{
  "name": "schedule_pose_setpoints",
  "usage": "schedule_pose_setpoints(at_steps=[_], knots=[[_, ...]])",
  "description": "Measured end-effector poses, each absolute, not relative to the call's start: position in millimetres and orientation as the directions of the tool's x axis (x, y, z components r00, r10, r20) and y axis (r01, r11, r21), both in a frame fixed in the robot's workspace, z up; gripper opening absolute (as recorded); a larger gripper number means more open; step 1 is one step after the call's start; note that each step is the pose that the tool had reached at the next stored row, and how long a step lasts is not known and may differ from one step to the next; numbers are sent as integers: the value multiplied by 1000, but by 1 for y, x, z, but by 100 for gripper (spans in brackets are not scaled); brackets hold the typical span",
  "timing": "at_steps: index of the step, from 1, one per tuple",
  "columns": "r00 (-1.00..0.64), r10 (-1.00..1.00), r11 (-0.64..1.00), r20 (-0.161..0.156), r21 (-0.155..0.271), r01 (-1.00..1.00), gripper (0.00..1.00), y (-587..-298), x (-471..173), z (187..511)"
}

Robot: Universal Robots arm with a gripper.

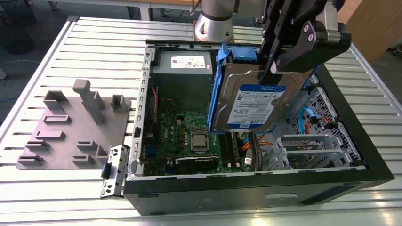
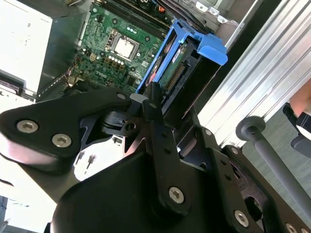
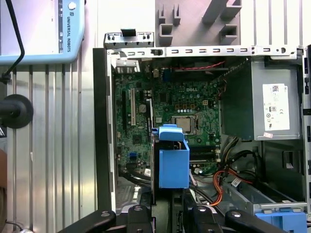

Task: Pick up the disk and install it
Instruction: 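Pick up the disk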

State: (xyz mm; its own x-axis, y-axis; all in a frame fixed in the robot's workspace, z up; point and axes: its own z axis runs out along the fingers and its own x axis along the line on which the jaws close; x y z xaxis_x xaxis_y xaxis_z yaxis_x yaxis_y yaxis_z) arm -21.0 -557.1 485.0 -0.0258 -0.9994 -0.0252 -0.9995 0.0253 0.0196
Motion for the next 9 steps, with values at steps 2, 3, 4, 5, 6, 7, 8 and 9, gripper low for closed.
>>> schedule_pose_setpoints(at_steps=[2,3,4,5,6,7,8,9], knots=[[-26,-999,25,-25,20,-999,35,-559,-21,485],[-26,-999,25,-25,20,-999,35,-560,-21,485],[-26,-999,25,-25,20,-999,35,-562,-21,485],[-26,-999,25,-25,20,-999,35,-563,-21,485],[-26,-999,25,-24,20,-999,35,-563,-21,485],[-26,-999,25,-24,20,-999,35,-564,-21,485],[-26,-999,25,-24,20,-999,35,-564,-21,485],[-26,-999,25,-24,20,-999,35,-564,-21,485]])
